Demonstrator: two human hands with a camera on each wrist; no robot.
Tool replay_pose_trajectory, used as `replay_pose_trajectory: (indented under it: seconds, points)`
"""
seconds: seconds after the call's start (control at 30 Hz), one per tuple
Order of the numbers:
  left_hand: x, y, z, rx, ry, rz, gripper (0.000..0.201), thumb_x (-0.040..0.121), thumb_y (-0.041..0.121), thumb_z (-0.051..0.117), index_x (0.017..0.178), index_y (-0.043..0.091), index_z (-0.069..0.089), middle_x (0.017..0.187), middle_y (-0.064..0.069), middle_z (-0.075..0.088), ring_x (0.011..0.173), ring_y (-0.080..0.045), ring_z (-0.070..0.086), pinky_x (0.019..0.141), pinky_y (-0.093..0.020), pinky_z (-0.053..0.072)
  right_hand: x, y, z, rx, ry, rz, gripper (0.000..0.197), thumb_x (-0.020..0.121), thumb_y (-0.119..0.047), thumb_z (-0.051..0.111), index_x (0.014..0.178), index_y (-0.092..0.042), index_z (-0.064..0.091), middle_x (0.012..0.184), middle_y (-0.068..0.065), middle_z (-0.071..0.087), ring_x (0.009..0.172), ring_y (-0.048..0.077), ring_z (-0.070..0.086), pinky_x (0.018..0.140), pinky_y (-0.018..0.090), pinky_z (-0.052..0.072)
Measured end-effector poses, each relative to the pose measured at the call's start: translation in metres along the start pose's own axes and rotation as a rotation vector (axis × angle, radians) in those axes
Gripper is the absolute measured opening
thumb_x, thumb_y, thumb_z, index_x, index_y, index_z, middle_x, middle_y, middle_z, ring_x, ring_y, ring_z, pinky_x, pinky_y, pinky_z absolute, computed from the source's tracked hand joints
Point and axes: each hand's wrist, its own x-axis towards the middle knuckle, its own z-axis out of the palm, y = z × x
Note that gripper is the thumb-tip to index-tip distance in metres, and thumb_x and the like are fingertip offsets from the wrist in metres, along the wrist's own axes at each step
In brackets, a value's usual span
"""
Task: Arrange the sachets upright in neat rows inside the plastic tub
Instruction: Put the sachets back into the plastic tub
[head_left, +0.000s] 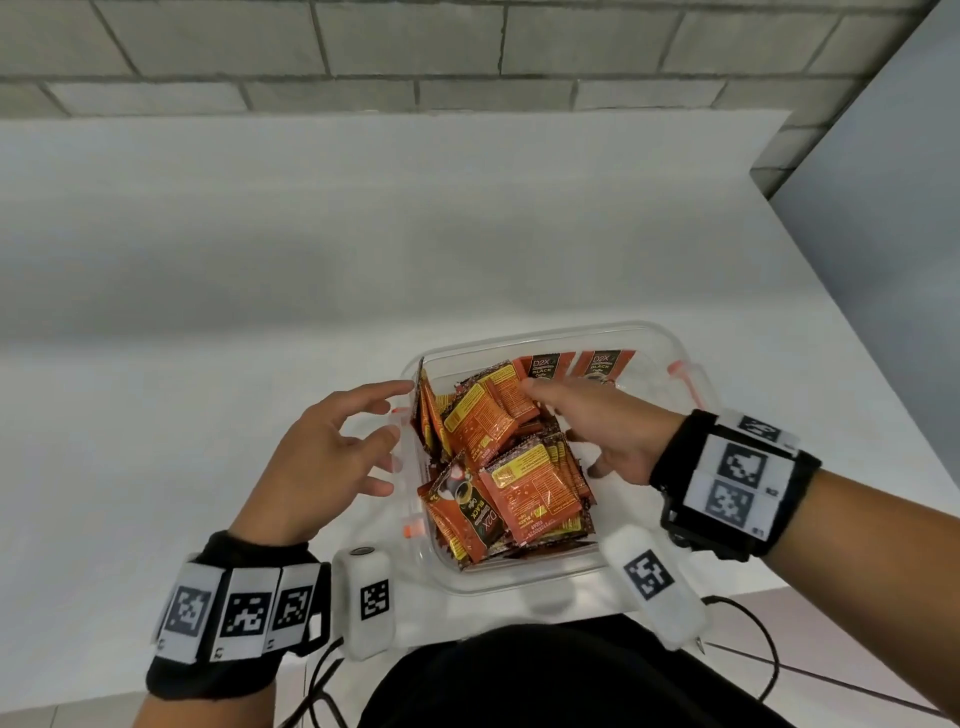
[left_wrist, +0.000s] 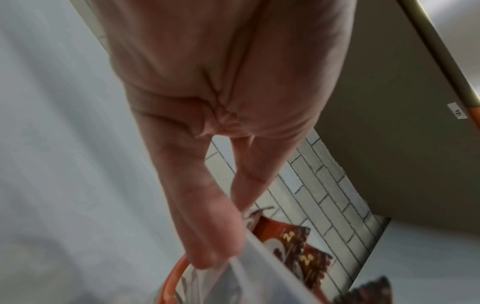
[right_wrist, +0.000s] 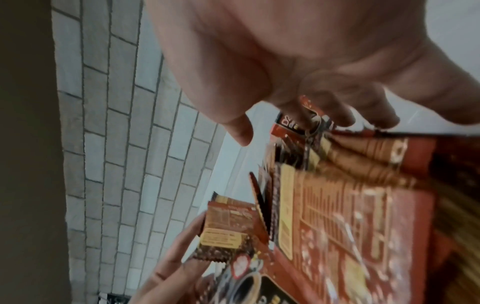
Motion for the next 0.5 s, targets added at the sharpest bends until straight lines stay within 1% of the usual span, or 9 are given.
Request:
replay_pose_trajectory:
  seconds: [0.07, 0.1, 0.13, 0.17, 0.2, 0.33, 0.37, 0.43, 0.5]
  points:
    - [-0.001, 0.0, 0.0, -0.001, -0.001, 0.002, 0.037, 0.092, 0.008, 0.058, 0.107, 0.04, 0.068, 0.114, 0.006, 0.059, 0.071, -0.019, 0.069, 0.057, -0.028, 0.058, 0.0, 0.003, -0.014, 0.082, 0.142, 0.001, 0.066, 0.092, -0.045, 0.053, 0.148, -0.019, 0.028, 0.154, 0.0, 0.028, 0.139, 0.027, 0.028, 0.111, 0.058, 0.023]
    - [-0.001, -0.001, 0.0, -0.001, -0.002, 0.001, 0.036, 0.092, 0.008, 0.057, 0.105, 0.039, 0.069, 0.114, 0.007, 0.059, 0.072, -0.018, 0.069, 0.057, -0.028, 0.058, 0.0, 0.004, -0.022, 0.123, 0.216, 0.002, 0.062, 0.092, -0.04, 0.055, 0.144, -0.014, 0.034, 0.151, 0.0, 0.033, 0.137, 0.026, 0.03, 0.111, 0.055, 0.024]
    - [-0.002, -0.001, 0.0, 0.001, -0.003, 0.001, 0.035, 0.092, 0.008, 0.057, 0.104, 0.039, 0.07, 0.114, 0.008, 0.059, 0.073, -0.017, 0.069, 0.058, -0.028, 0.058, 0.001, 0.004, -0.028, 0.159, 0.28, 0.005, 0.055, 0.091, -0.035, 0.057, 0.137, -0.01, 0.042, 0.147, 0.0, 0.038, 0.136, 0.026, 0.032, 0.111, 0.053, 0.025]
    - [-0.002, -0.001, 0.001, 0.003, -0.005, -0.001, 0.034, 0.093, 0.008, 0.057, 0.103, 0.038, 0.07, 0.114, 0.008, 0.06, 0.073, -0.016, 0.069, 0.058, -0.027, 0.058, 0.001, 0.003, -0.032, 0.183, 0.315, 0.018, 0.044, 0.09, -0.031, 0.058, 0.128, -0.01, 0.049, 0.142, 0.0, 0.042, 0.134, 0.025, 0.034, 0.111, 0.052, 0.026]
    - [-0.002, -0.001, 0.001, 0.004, -0.002, -0.002, 0.033, 0.093, 0.008, 0.057, 0.103, 0.037, 0.07, 0.114, 0.009, 0.06, 0.072, -0.016, 0.069, 0.058, -0.027, 0.058, 0.002, 0.001, -0.035, 0.192, 0.325, 0.029, 0.033, 0.09, -0.028, 0.058, 0.118, -0.012, 0.051, 0.139, 0.001, 0.044, 0.133, 0.025, 0.035, 0.111, 0.051, 0.028]
    - [-0.002, -0.001, 0.001, 0.004, 0.01, -0.012, 0.025, 0.09, 0.015, 0.063, 0.107, 0.033, 0.069, 0.112, 0.009, 0.063, 0.071, -0.018, 0.07, 0.06, -0.029, 0.059, 0.008, -0.004, -0.035, 0.158, 0.283, 0.042, 0.03, 0.088, -0.024, 0.06, 0.115, -0.014, 0.05, 0.132, 0.001, 0.046, 0.128, 0.024, 0.039, 0.107, 0.047, 0.035]
    - [-0.003, -0.001, 0.001, 0.012, 0.008, -0.013, 0.026, 0.089, 0.015, 0.064, 0.109, 0.032, 0.068, 0.113, 0.01, 0.063, 0.071, -0.018, 0.07, 0.06, -0.029, 0.059, 0.01, -0.005, -0.034, 0.147, 0.271, 0.039, 0.028, 0.088, -0.024, 0.061, 0.112, -0.015, 0.05, 0.128, 0.001, 0.047, 0.124, 0.024, 0.042, 0.104, 0.045, 0.038]
    - [-0.003, -0.001, 0.001, 0.032, 0.0, -0.016, 0.032, 0.087, 0.012, 0.067, 0.112, 0.031, 0.067, 0.115, 0.011, 0.062, 0.072, -0.018, 0.07, 0.061, -0.027, 0.059, 0.014, -0.005, -0.031, 0.119, 0.23, 0.029, 0.028, 0.088, -0.021, 0.062, 0.112, -0.011, 0.051, 0.118, 0.004, 0.052, 0.108, 0.023, 0.05, 0.09, 0.037, 0.047]
    - [-0.004, -0.002, 0.0, 0.03, -0.001, -0.023, 0.035, 0.086, 0.008, 0.068, 0.114, 0.03, 0.066, 0.115, 0.01, 0.062, 0.072, -0.018, 0.07, 0.062, -0.026, 0.059, 0.018, -0.005, -0.025, 0.086, 0.182, 0.005, 0.027, 0.088, -0.012, 0.063, 0.113, -0.005, 0.053, 0.107, 0.009, 0.056, 0.091, 0.022, 0.056, 0.077, 0.03, 0.051]
